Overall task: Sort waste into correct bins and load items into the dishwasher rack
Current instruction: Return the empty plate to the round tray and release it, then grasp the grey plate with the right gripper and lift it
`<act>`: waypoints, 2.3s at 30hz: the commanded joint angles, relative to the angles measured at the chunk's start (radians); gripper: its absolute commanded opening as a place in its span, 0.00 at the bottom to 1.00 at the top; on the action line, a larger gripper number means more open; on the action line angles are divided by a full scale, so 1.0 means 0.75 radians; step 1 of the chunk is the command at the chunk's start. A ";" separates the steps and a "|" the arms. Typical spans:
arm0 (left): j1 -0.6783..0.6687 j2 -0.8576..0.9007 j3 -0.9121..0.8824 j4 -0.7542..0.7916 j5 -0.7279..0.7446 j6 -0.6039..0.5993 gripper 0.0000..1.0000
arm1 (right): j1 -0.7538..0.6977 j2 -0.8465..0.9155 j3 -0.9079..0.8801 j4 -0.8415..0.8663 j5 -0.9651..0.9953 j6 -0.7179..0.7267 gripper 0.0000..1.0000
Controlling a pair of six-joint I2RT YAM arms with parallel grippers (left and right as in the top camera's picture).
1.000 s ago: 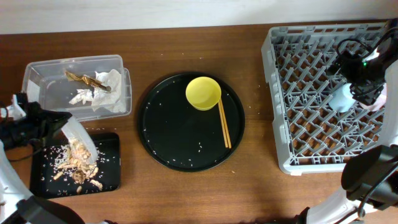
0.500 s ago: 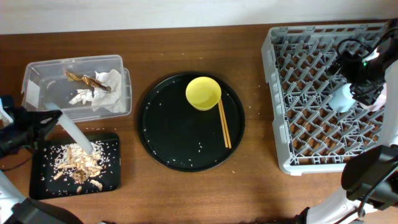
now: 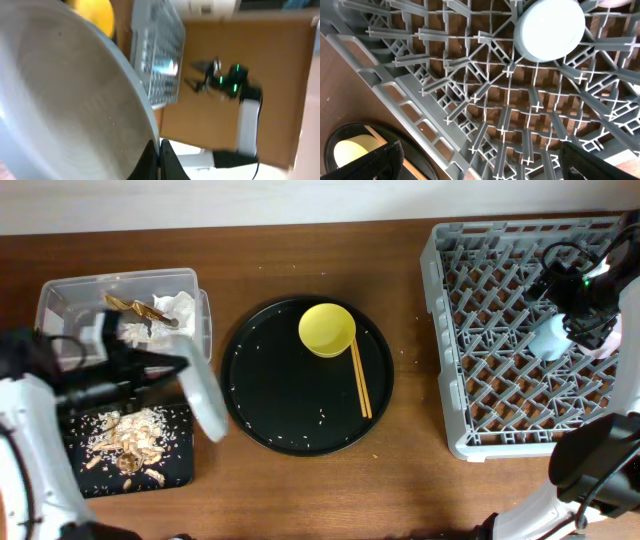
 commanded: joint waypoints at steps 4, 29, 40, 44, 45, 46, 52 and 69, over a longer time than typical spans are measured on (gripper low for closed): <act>-0.951 -0.058 0.001 0.635 -0.869 -0.795 0.01 | -0.001 -0.012 0.017 0.000 0.003 -0.009 0.98; -1.504 0.242 0.553 0.203 -2.377 -1.278 0.48 | -0.001 -0.012 0.017 0.000 0.003 -0.009 0.98; -0.487 0.063 0.566 0.136 -1.994 -1.277 0.99 | 0.779 -0.007 -0.011 -0.173 0.081 -0.258 0.98; -0.488 0.063 0.566 0.136 -1.994 -1.277 0.99 | 1.249 0.108 -0.130 0.098 0.214 -0.212 0.98; -0.488 0.063 0.566 0.136 -1.994 -1.278 0.99 | 1.314 0.178 -0.135 0.134 0.221 -0.172 0.98; -0.488 0.063 0.566 0.136 -1.994 -1.277 1.00 | 1.334 0.210 -0.137 0.145 0.230 -0.126 0.98; -0.488 0.063 0.566 0.136 -1.994 -1.278 0.99 | 1.368 0.379 -0.250 0.237 0.224 -0.063 0.58; -0.488 0.063 0.566 0.136 -1.994 -1.277 0.99 | 1.341 0.336 -0.084 0.049 0.218 -0.181 0.04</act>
